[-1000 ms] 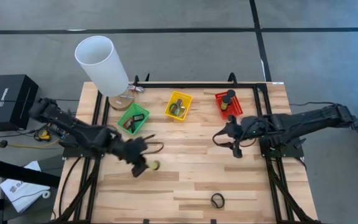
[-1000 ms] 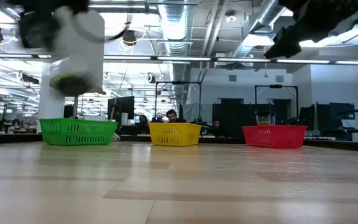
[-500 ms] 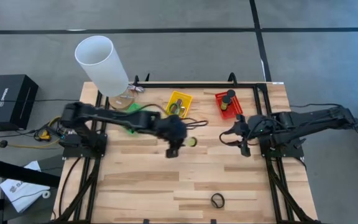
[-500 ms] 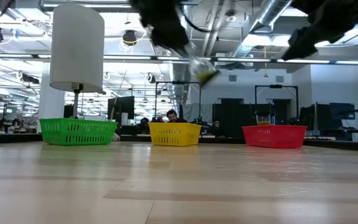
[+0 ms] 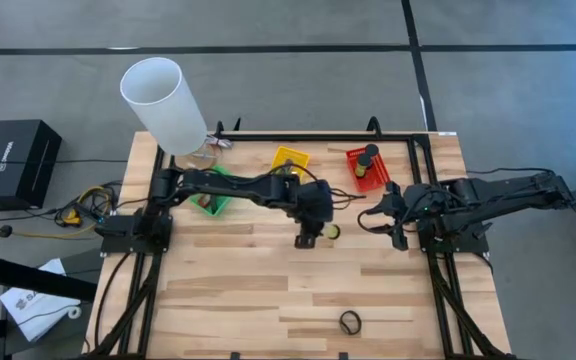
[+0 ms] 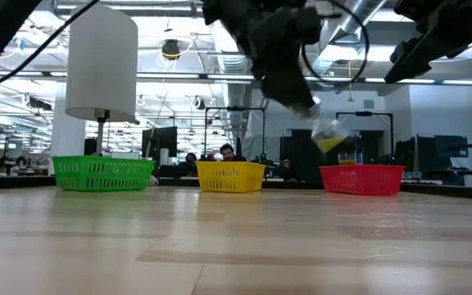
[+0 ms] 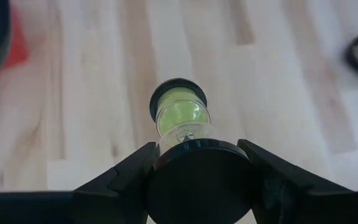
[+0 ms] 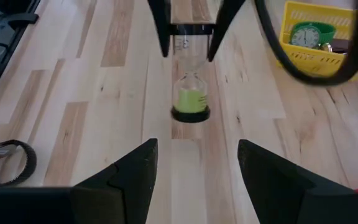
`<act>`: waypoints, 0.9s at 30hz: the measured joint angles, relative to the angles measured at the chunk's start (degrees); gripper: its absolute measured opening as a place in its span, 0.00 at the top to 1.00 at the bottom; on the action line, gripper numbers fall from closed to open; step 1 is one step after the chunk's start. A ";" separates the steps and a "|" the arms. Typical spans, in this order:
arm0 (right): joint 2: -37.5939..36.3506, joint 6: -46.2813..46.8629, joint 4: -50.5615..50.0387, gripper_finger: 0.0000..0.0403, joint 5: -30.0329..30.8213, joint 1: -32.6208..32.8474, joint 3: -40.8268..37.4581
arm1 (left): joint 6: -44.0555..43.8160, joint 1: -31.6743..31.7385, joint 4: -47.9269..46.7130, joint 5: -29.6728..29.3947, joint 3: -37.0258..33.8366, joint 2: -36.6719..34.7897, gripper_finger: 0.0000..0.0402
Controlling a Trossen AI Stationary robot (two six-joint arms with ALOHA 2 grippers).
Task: Pick & Place Office items
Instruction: Put the yellow hourglass into the red bin
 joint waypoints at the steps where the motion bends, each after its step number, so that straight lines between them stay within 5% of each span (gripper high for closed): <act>1: 0.01 0.00 -0.01 0.47 0.00 0.00 0.00 | 0.01 0.15 -0.28 -0.25 -0.01 0.31 0.50; 10: 3.71 0.00 -0.22 0.47 -0.23 0.16 -0.04 | -0.26 0.86 -8.96 -0.42 -0.15 0.32 0.48; 27: 7.09 0.00 1.64 0.47 -0.70 1.36 0.02 | -0.81 1.16 -7.20 -0.44 -6.84 0.23 0.41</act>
